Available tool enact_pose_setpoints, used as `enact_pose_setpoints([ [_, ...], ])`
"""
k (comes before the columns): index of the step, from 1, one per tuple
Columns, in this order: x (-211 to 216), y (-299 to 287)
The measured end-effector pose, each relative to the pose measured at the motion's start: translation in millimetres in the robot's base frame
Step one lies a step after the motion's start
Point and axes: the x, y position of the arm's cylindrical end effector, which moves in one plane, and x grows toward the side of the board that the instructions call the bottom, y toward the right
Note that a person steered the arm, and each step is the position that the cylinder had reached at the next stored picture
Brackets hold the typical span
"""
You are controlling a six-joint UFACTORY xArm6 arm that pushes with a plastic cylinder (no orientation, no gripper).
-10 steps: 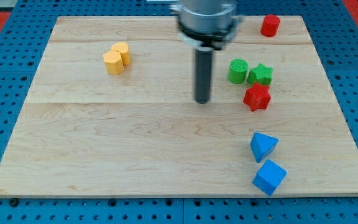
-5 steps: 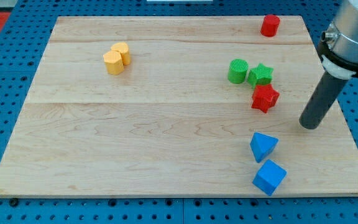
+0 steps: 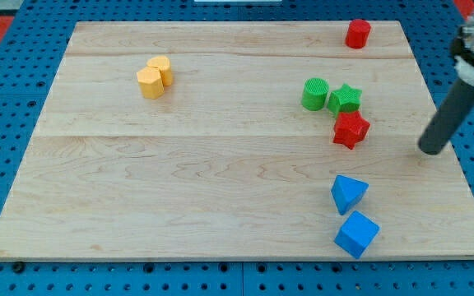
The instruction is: Place the red star to the left of the red circle
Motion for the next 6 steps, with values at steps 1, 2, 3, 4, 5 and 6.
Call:
enact_pose_setpoints([
  [1, -15, -43],
  [2, -26, -74],
  [3, -30, -111],
  [4, -31, -143],
  [5, -31, -151],
  [6, -33, -151],
])
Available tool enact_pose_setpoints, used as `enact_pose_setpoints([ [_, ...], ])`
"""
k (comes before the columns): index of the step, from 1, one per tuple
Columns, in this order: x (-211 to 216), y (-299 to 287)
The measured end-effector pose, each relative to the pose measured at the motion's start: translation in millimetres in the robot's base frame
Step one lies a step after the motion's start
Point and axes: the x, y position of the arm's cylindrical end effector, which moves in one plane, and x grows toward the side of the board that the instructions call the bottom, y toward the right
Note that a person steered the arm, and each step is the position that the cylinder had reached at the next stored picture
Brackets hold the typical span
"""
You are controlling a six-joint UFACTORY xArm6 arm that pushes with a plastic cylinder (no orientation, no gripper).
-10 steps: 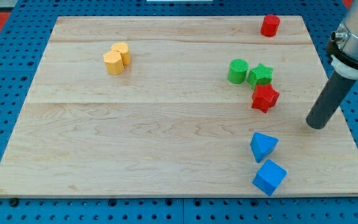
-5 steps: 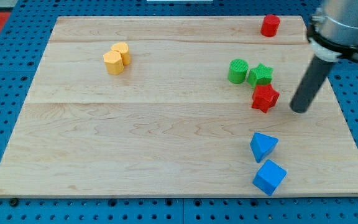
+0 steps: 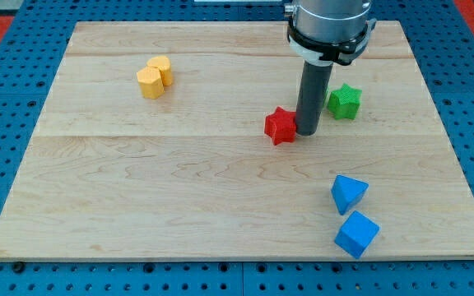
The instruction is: Place the red star to the left of the red circle
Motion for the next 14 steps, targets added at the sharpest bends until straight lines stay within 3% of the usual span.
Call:
enact_pose_setpoints([
  [3, -7, 0],
  [5, 12, -5],
  [6, 25, -19],
  [7, 19, -72],
  [8, -23, -114],
  [10, -117, -74],
  [11, -111, -45],
  [14, -187, -39],
])
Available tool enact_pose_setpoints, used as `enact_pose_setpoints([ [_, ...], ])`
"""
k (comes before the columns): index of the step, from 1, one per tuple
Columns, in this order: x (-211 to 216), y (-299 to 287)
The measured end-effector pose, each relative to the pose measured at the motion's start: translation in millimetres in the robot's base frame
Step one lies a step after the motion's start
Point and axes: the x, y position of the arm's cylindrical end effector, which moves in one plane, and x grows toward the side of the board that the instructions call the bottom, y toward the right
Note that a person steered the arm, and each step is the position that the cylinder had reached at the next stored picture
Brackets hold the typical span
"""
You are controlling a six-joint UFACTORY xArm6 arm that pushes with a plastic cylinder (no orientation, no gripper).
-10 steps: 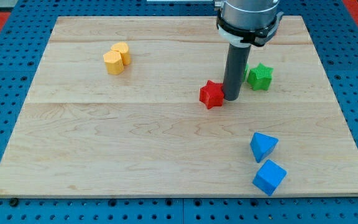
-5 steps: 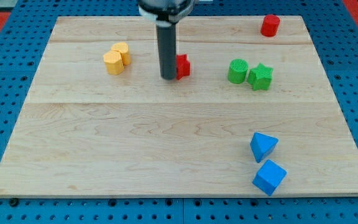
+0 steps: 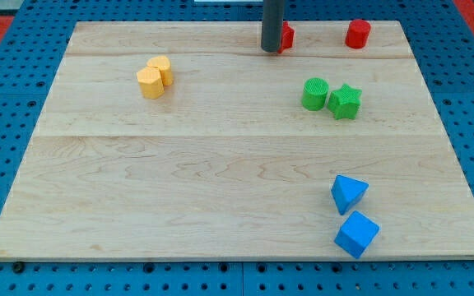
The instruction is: Place the red star to the left of the red circle
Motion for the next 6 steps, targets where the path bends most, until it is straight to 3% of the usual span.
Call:
enact_pose_setpoints([
  [2, -15, -42],
  [6, -30, 70],
])
